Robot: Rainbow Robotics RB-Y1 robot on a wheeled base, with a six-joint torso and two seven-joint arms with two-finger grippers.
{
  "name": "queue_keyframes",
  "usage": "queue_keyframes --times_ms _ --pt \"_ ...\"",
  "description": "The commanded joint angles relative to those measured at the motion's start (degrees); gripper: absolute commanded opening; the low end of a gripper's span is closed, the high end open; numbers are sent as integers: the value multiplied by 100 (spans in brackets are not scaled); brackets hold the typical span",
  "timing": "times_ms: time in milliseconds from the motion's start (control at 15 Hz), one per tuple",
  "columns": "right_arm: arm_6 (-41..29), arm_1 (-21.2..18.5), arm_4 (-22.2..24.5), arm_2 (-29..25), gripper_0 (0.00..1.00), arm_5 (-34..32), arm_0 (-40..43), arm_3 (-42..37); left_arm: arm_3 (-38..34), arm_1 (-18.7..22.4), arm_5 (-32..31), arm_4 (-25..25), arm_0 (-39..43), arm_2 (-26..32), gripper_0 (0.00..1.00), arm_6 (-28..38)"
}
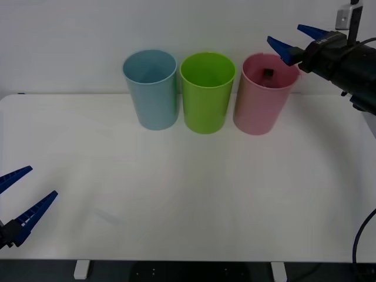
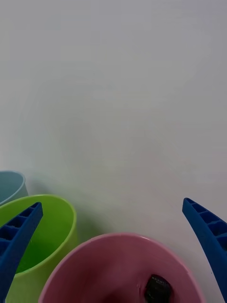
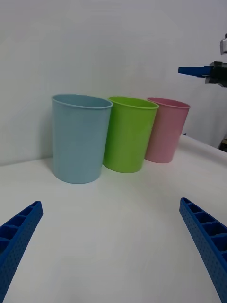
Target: Grasp the object on the table and drop it into the matching bin: aluminum can to the light blue bin, PET bottle to the pink bin.
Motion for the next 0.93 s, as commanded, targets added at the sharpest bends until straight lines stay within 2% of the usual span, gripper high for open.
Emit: queue_keyframes --times_ms 67,467,933 --pt "-43 -43 -5 -165 100 -1 485 -542 0 0 0 0 0 0 100 0" --pt "-51 -52 -14 -763 100 -308 1785 -1773 0 0 0 0 0 0 100 0" --pt "-25 -52 -383 -1149 100 -370 3517 -3275 0 0 0 0 0 0 100 0"
